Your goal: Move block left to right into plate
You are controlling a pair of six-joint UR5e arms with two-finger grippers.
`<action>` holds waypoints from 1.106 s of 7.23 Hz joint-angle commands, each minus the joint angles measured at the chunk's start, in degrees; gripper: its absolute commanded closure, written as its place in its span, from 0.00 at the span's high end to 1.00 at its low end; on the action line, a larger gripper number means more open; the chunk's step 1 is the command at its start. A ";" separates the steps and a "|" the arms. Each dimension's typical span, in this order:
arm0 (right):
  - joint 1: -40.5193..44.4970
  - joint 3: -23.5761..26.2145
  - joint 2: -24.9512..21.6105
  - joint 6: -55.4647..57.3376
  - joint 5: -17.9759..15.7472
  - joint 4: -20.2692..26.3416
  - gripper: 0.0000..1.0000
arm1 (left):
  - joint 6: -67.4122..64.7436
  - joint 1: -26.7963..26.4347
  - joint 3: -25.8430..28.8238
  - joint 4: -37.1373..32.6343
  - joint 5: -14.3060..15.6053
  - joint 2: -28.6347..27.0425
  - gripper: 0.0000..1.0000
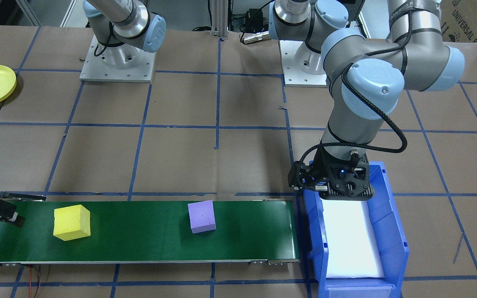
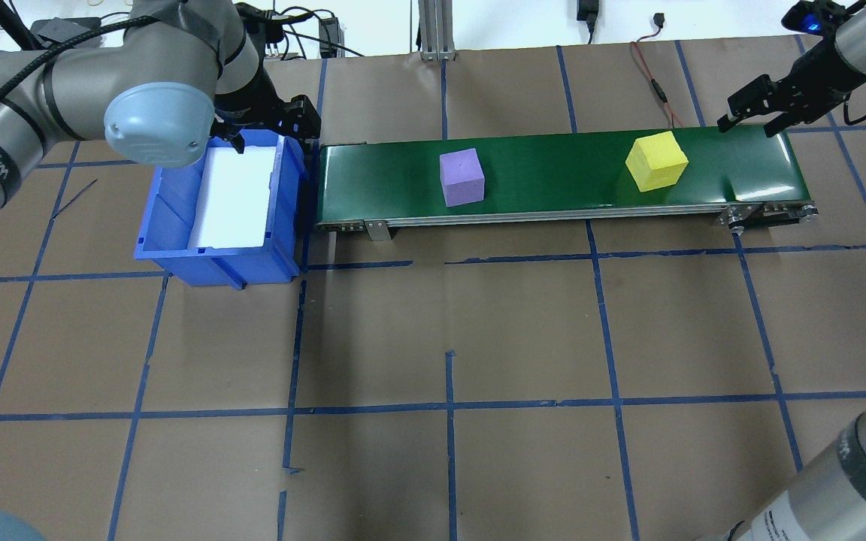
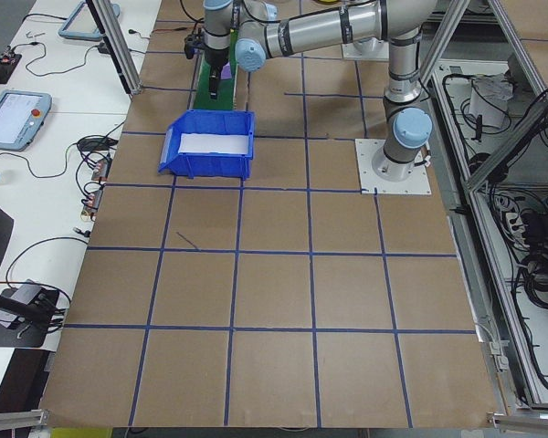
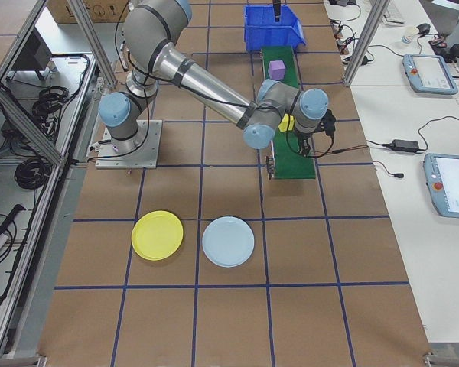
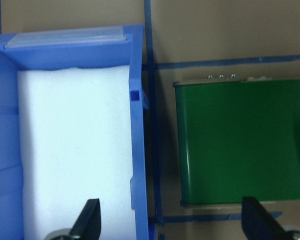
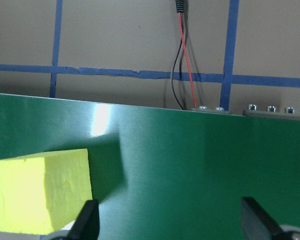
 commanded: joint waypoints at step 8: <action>1.53 2.36 -1.07 3.41 2.47 -0.52 1.00 | -0.60 -1.47 -4.43 -12.01 -0.86 10.03 1.00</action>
